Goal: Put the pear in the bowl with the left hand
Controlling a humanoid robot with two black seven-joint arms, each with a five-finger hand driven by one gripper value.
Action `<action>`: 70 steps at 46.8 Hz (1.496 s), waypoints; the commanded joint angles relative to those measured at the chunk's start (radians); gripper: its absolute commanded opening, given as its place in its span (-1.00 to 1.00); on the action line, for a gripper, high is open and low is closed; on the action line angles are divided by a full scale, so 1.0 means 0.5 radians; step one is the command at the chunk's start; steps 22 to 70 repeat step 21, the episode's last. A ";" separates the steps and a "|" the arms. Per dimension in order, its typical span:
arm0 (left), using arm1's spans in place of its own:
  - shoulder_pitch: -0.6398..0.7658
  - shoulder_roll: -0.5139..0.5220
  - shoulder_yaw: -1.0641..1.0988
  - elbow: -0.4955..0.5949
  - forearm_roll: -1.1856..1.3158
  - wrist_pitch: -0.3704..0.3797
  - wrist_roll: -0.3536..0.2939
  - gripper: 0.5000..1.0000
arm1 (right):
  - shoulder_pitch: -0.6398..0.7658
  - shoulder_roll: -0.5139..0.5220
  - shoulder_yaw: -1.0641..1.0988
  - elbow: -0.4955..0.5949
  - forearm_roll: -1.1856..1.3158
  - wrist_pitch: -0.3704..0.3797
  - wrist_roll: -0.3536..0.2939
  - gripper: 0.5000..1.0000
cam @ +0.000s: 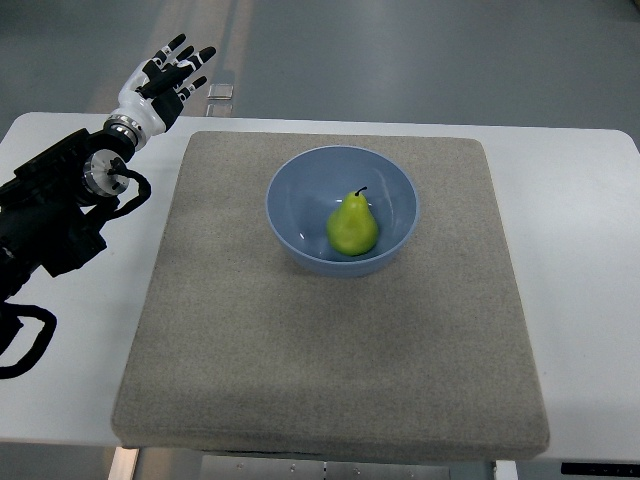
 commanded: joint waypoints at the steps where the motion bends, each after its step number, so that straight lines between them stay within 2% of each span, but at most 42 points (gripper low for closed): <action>1: 0.003 0.002 -0.001 0.000 0.020 -0.001 0.000 0.97 | 0.000 0.000 0.005 0.000 0.000 0.000 0.000 0.70; 15: 0.012 0.008 -0.001 0.000 0.024 -0.001 0.000 0.97 | 0.003 0.000 -0.004 0.061 -0.009 0.028 -0.003 0.70; 70: 0.012 0.027 -0.001 0.000 0.024 -0.001 0.000 0.97 | 0.000 0.000 -0.001 0.058 -0.009 0.025 -0.009 0.70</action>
